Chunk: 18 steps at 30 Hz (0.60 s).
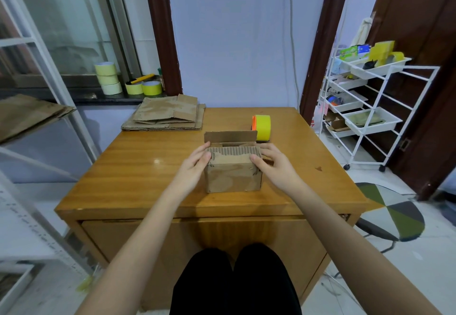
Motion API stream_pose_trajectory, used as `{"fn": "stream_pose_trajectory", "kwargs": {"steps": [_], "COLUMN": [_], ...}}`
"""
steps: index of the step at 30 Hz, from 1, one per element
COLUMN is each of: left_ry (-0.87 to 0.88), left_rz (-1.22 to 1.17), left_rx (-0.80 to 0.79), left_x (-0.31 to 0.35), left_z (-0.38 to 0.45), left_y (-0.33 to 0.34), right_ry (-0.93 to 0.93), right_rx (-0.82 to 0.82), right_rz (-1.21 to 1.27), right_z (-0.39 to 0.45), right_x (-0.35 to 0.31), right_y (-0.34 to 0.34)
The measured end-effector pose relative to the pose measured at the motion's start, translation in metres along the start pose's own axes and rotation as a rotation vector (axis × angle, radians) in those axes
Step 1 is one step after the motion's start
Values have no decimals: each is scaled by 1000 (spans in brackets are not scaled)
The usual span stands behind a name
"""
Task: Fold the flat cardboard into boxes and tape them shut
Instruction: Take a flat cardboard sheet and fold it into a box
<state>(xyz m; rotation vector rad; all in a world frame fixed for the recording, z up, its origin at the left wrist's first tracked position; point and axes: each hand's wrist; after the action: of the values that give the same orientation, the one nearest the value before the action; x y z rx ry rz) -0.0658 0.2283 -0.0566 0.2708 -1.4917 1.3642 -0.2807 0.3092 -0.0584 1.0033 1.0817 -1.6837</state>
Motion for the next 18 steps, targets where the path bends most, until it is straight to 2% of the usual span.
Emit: {"fn": "stream_pose_trajectory", "kwargs": {"steps": [5,9,12,18], "left_ry": [-20,-73,-148,-22], "left_rz": [-5,-55,-140,25], "left_rx": [72,195,241,214], "left_x": [1,2,3,6], "left_z": [5,5,4,6], "left_y": [4,9,6,1], "right_ry": [16,73,61,44], "right_rx": [111,163,137,73], "right_rz": [128,183,191,190], "right_z": [0,2,5,11], "right_x": [3,3,0,-9], "right_y": [4,2,0,4]}}
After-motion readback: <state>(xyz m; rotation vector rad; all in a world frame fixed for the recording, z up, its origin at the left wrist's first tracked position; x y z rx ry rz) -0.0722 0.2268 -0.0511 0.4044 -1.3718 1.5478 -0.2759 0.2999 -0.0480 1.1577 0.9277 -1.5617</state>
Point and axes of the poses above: each hand's wrist, its own z-axis towards the middle knuckle, its own y-axis out of the palm, x = y × z, and after that the axes turned 14 degrees about z, right-handed
